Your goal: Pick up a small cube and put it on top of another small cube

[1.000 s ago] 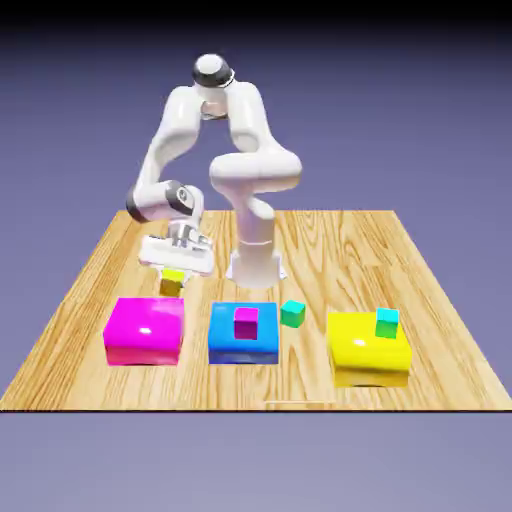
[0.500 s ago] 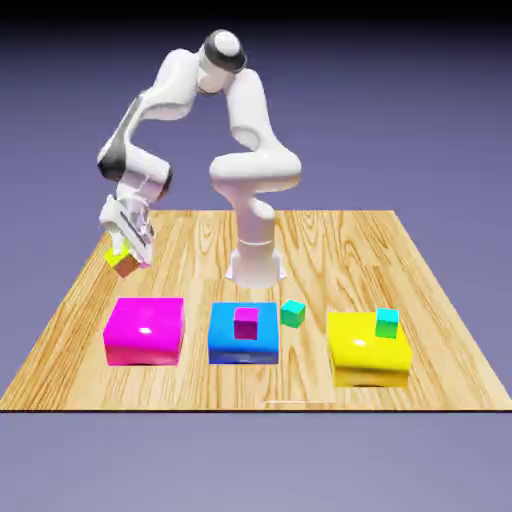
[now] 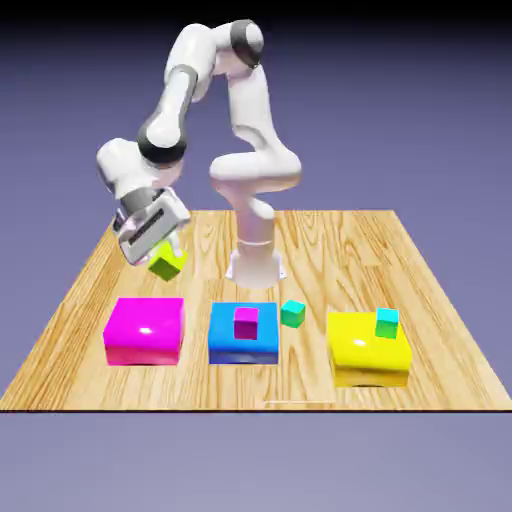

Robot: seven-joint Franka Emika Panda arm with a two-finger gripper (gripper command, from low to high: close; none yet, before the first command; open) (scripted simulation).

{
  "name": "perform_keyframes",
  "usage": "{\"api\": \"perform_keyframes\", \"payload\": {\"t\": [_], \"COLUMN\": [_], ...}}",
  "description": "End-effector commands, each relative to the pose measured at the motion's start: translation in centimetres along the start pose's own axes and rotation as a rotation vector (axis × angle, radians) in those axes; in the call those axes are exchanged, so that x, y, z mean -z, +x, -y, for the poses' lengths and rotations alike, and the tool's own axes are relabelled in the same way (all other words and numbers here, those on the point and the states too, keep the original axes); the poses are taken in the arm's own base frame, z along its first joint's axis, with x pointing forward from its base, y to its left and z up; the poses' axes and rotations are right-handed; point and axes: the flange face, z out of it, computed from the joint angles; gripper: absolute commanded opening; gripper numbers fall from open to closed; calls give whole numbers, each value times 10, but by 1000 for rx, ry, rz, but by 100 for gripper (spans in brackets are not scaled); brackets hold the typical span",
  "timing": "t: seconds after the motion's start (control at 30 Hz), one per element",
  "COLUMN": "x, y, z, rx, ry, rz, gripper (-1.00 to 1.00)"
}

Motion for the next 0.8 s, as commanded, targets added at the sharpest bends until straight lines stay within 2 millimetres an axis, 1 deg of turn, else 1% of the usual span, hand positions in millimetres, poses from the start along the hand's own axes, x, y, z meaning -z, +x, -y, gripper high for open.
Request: {"api": "perform_keyframes", "payload": {"t": [0.0,0.13,0.3,0.47,0.77], "x": [-8,-42,-86,-128,-195], "y": [-6,-31,-64,-98,-156], "z": [8,35,57,69,79], "rx": [52,251,485,705,1084], "ry": [-58,-291,-594,-904,-1452], "rz": [16,86,165,228,260], "gripper": [-100,-100,-100,-100,-100]}}
